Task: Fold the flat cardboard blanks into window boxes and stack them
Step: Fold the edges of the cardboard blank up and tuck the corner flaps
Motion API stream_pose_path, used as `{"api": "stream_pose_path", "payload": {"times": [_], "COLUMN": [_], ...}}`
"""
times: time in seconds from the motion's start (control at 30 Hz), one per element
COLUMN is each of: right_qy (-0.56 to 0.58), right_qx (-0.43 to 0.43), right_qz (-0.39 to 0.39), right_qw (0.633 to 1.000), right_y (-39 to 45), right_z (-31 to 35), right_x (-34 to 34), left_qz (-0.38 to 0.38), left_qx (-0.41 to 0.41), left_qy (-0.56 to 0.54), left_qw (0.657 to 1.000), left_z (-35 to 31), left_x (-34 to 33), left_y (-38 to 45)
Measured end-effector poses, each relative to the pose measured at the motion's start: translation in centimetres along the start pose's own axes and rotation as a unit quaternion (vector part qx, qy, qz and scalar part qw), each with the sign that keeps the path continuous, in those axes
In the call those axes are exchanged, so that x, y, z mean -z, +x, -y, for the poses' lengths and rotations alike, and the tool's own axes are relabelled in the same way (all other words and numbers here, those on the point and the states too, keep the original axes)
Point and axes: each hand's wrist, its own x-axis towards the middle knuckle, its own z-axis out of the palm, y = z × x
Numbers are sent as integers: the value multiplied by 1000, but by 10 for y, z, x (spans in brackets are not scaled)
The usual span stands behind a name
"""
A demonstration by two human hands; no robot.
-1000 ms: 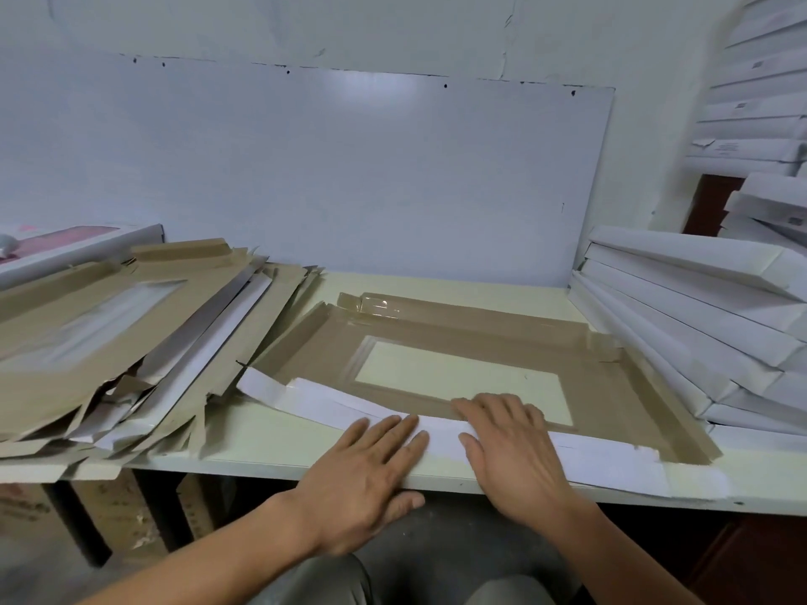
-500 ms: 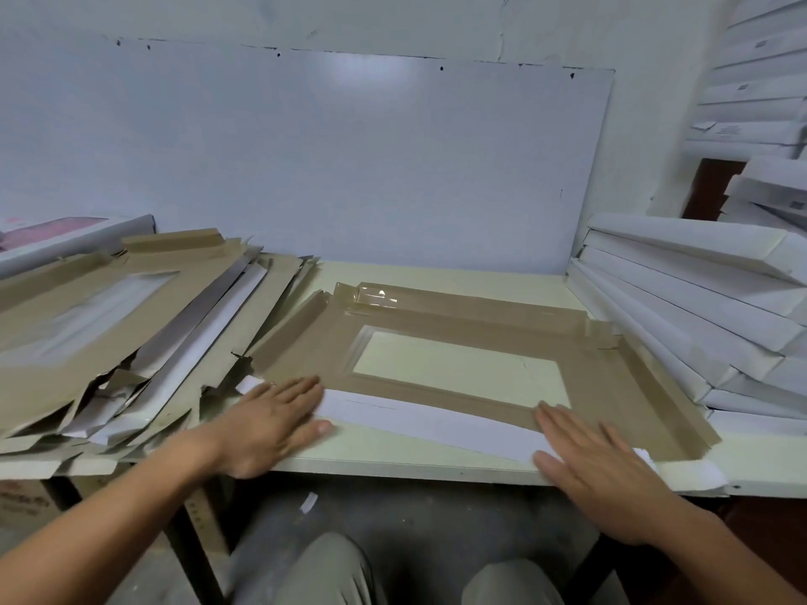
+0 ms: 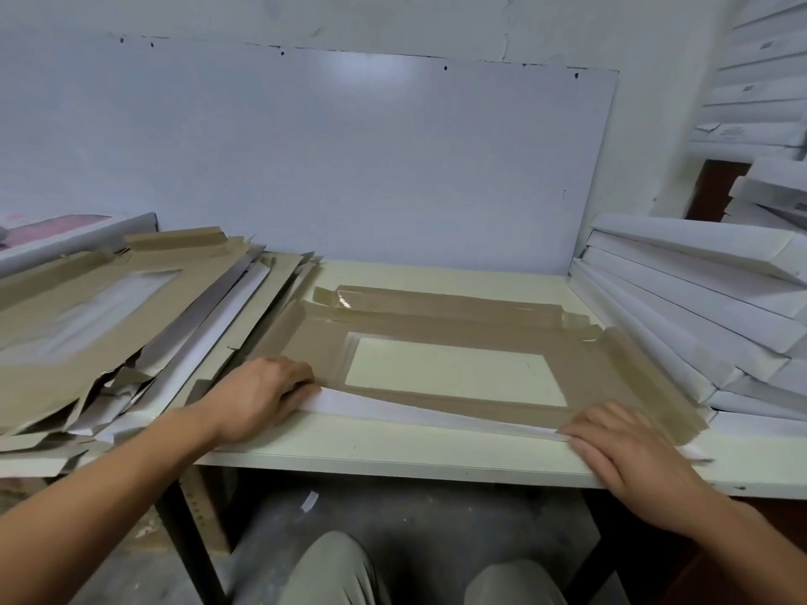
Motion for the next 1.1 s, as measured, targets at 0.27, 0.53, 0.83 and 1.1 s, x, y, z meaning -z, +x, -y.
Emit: {"api": "stream_pose_path", "payload": {"times": [0.27, 0.53, 0.83, 1.1], "right_qy": [26, 83, 7, 18], "right_qx": [-128, -61, -160, -138], "right_qz": [104, 253, 314, 205], "right_qw": [986, 962, 936, 969], "right_y": [62, 110, 71, 45], "right_z": [31, 99, 2, -28], "right_x": [-28, -63, -46, -18], "left_qz": [15, 199, 238, 182], "left_qx": [61, 22, 121, 161], "left_qy": [31, -21, 22, 60], "left_qw": [998, 980, 963, 968], "left_z": [-53, -106, -12, -20], "left_x": [-42, -72, -35, -41], "left_y": [24, 56, 16, 11]}}
